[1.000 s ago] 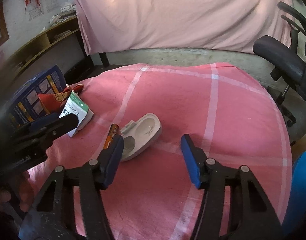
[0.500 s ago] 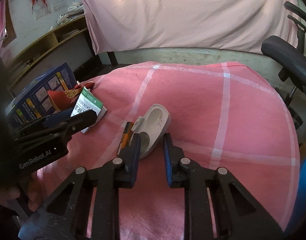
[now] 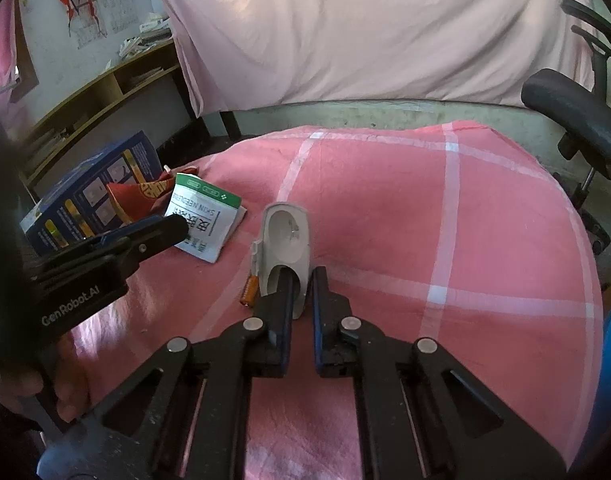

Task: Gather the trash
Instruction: 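Lift the white holder with the right tool, then grasp white Skin Needle Roller packet with left tool while right holds the holder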

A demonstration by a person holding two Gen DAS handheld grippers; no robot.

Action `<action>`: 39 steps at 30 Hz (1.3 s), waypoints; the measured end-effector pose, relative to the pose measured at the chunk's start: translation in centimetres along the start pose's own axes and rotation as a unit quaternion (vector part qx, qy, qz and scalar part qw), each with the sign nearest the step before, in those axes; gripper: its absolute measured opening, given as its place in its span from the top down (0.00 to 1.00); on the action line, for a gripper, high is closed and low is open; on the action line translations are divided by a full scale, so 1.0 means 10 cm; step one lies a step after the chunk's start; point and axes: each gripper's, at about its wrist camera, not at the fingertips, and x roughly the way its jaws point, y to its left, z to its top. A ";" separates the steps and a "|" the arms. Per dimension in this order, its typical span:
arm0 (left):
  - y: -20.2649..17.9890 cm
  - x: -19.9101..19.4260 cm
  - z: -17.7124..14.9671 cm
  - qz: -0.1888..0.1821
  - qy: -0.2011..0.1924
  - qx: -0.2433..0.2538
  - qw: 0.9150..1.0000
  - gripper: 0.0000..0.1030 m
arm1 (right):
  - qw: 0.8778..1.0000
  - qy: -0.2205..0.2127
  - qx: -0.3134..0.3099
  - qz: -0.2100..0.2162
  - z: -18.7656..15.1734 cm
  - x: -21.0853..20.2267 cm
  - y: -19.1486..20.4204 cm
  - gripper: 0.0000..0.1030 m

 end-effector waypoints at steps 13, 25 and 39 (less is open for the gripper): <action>-0.14 0.05 -0.04 -0.005 0.023 0.025 0.999 0.99 | 0.998 -0.047 0.049 -0.002 -0.10 -0.31 -0.19 0.68; -0.20 0.10 0.14 -0.009 0.000 0.011 1.000 0.46 | 0.997 -0.041 0.070 -0.001 -0.13 -0.32 -0.30 0.68; -0.30 0.48 0.29 0.023 0.055 0.032 0.998 0.46 | 0.997 -0.025 0.077 -0.002 -0.12 -0.26 -0.34 0.68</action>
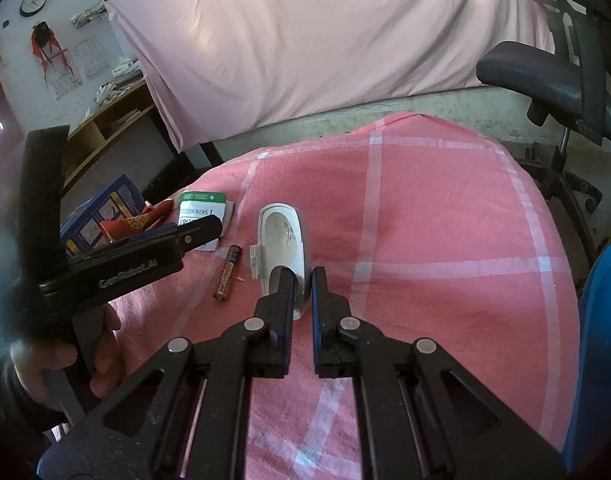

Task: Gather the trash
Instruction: 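Grasp white Skin Needle Roller packet with left tool while right holds the holder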

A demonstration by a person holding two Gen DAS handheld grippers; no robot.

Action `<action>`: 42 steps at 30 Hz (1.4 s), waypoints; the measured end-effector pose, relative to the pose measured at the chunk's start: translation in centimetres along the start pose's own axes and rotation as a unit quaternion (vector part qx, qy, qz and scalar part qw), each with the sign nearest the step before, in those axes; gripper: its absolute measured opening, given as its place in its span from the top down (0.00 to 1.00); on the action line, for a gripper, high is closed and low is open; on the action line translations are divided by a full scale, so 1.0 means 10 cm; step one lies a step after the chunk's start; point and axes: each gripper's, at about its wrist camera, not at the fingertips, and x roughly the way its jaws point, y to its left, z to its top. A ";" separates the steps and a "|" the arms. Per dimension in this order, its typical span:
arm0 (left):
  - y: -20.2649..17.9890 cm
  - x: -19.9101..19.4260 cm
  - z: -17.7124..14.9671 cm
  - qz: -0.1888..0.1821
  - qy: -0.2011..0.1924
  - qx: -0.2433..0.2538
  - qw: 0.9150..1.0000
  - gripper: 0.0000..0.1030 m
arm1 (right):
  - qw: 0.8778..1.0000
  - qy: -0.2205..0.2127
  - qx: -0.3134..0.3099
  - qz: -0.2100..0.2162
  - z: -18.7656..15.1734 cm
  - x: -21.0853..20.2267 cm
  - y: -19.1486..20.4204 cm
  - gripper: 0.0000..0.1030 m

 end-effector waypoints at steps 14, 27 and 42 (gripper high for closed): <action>-0.01 0.03 -0.08 -0.002 -0.007 0.011 1.000 0.53 | 1.000 0.009 0.005 0.005 -0.02 0.02 -0.01 0.68; 0.04 -0.30 -0.29 -0.075 -0.033 -0.010 0.997 0.55 | 1.000 -0.021 0.011 0.014 -0.10 -0.16 -0.03 0.68; -0.44 -1.41 -0.55 -0.102 -0.205 0.049 0.972 0.54 | 0.973 -0.228 -0.022 -0.019 -0.28 -1.28 -0.05 0.68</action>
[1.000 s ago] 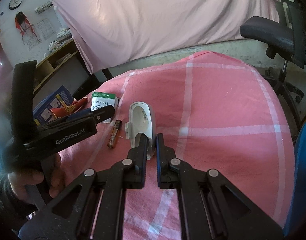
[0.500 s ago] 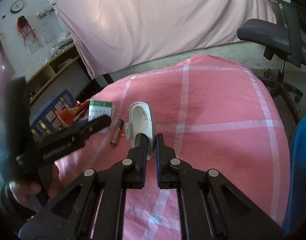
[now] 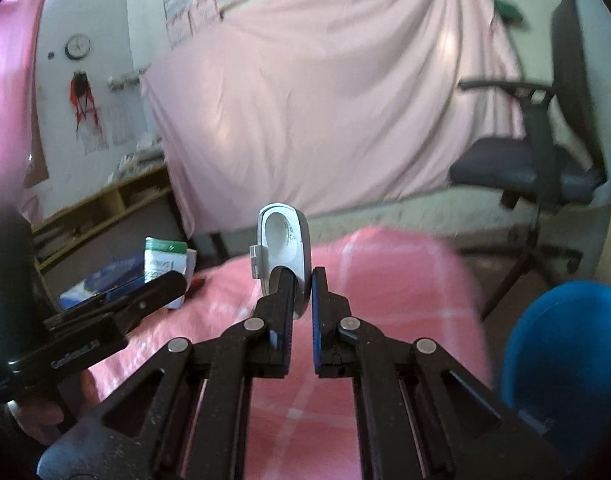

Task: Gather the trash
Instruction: 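Grasp white Skin Needle Roller packet with left tool while right holds the holder, then carry the packet in the left tool while right carries the holder over the blue basin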

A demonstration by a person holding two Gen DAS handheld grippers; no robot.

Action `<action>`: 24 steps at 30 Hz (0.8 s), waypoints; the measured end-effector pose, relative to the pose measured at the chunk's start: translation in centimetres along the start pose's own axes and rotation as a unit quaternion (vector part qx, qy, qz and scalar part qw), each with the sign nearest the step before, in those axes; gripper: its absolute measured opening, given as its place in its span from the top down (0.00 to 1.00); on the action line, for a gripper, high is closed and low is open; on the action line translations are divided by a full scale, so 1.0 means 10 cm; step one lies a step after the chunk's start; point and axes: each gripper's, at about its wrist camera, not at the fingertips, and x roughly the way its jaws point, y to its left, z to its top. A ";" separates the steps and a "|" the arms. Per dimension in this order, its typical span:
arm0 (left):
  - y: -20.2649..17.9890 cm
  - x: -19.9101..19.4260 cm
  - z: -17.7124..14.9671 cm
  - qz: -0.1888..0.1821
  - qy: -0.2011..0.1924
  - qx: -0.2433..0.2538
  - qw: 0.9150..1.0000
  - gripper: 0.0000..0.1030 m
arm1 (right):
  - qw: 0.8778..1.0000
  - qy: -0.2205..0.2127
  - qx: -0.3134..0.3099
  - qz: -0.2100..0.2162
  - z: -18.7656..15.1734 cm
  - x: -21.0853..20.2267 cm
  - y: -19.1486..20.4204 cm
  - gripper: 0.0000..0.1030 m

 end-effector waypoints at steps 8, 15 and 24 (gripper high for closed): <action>-0.69 -0.02 0.28 -0.055 -0.030 0.057 0.996 0.54 | 0.991 -0.107 0.020 -0.078 0.19 -0.71 -0.35 0.68; -1.44 0.19 0.35 -0.109 -0.030 0.083 0.990 0.53 | 0.973 -0.143 0.037 -0.177 0.22 -1.18 -0.74 0.68; -2.29 0.59 0.21 -0.165 0.014 0.131 0.977 0.53 | 0.958 -0.114 0.117 -0.237 0.11 -1.39 -1.37 0.68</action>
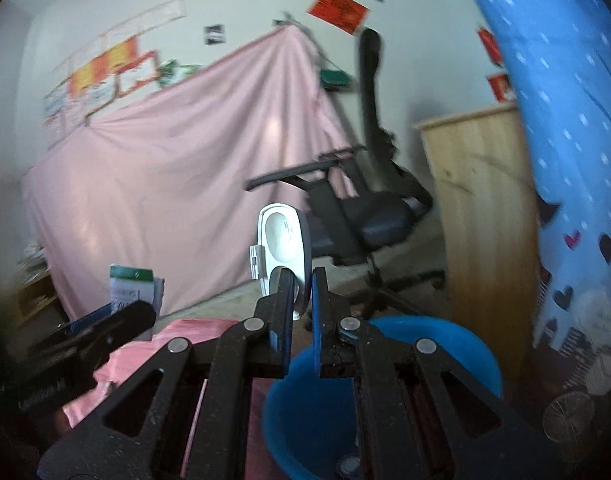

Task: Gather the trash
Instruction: 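Carry the packet in the left tool while right carries the holder over the blue basin, then open both tools over the blue basin to drop packet and holder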

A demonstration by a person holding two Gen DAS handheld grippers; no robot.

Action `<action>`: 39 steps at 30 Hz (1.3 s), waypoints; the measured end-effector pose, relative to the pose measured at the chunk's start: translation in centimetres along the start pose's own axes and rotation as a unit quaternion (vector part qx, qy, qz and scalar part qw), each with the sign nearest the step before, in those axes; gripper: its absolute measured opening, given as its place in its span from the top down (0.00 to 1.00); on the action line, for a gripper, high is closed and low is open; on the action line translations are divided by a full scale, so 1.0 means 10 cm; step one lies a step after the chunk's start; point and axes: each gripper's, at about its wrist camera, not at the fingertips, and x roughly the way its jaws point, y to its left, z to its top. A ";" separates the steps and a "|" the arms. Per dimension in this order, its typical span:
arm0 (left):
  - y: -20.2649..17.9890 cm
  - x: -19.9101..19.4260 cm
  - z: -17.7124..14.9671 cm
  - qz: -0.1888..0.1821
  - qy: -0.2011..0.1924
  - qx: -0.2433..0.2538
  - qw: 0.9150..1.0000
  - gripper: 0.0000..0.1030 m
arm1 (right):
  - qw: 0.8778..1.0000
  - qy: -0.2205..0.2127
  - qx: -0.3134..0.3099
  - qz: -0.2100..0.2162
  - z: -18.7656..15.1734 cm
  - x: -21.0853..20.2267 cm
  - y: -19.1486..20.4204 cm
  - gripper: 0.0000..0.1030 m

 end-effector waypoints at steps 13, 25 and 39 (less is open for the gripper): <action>-0.13 0.56 -0.27 -0.033 0.088 -0.045 0.995 0.51 | 0.992 0.096 0.076 -0.043 -0.13 0.32 -0.56 0.65; -0.06 0.79 -0.39 -0.045 0.149 -0.070 0.985 0.46 | 0.985 0.117 0.113 -0.048 -0.17 0.41 -0.74 0.61; -0.01 0.75 -0.44 -0.044 0.149 -0.079 0.985 0.38 | 0.986 0.114 0.112 -0.048 -0.18 0.39 -0.72 0.55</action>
